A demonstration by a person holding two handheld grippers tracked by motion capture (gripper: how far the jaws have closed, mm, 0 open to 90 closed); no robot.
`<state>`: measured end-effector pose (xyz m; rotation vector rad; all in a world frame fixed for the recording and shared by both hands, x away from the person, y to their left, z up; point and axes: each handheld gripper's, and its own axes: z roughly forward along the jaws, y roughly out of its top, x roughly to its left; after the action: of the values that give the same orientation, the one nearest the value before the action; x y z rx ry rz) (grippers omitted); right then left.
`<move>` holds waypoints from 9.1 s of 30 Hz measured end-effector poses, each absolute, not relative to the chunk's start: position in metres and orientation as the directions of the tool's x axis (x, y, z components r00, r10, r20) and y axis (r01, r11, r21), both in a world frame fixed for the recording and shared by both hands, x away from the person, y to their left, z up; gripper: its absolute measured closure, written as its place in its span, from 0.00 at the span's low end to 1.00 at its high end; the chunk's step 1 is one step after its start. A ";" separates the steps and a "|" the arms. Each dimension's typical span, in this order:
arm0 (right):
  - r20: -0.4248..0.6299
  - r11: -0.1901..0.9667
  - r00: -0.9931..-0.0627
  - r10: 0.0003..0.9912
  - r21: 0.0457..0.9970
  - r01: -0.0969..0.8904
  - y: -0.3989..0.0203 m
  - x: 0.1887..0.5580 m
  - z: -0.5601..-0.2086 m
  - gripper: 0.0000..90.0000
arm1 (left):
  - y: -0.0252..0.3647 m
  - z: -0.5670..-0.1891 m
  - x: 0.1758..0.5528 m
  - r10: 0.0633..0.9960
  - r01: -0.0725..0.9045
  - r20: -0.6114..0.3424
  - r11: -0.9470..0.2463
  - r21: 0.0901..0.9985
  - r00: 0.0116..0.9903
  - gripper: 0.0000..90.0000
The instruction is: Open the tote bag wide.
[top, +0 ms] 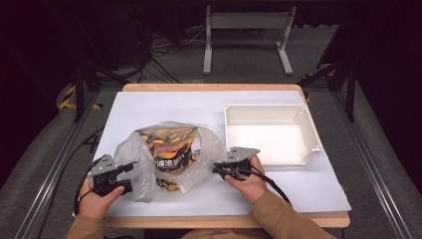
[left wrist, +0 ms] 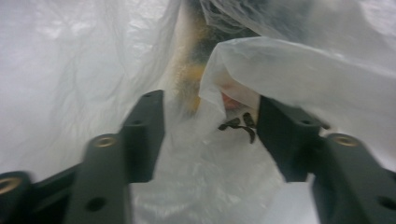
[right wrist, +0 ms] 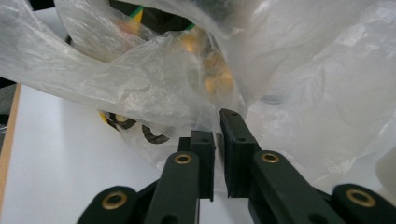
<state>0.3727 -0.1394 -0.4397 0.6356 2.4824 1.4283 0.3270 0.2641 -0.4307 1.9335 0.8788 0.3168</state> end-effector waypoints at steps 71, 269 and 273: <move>-0.016 0.157 -0.893 0.449 0.986 0.061 -0.164 0.345 -0.341 0.41 | 0.268 -0.364 0.357 0.682 0.271 -0.048 -0.224 0.936 0.730 1.00; 0.020 0.557 -0.855 0.518 0.751 0.355 -0.079 0.389 -0.451 0.23 | 0.265 -0.455 0.377 0.740 0.526 -0.158 -0.295 0.797 0.654 0.70; 0.017 0.529 -0.858 0.513 0.781 0.331 -0.084 0.386 -0.444 0.23 | 0.266 -0.453 0.375 0.737 0.504 -0.149 -0.286 0.815 0.660 0.63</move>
<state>0.3865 -0.0842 -0.4445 0.7161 2.5521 1.2356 0.3750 0.2657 -0.4526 1.9564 0.9684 0.3188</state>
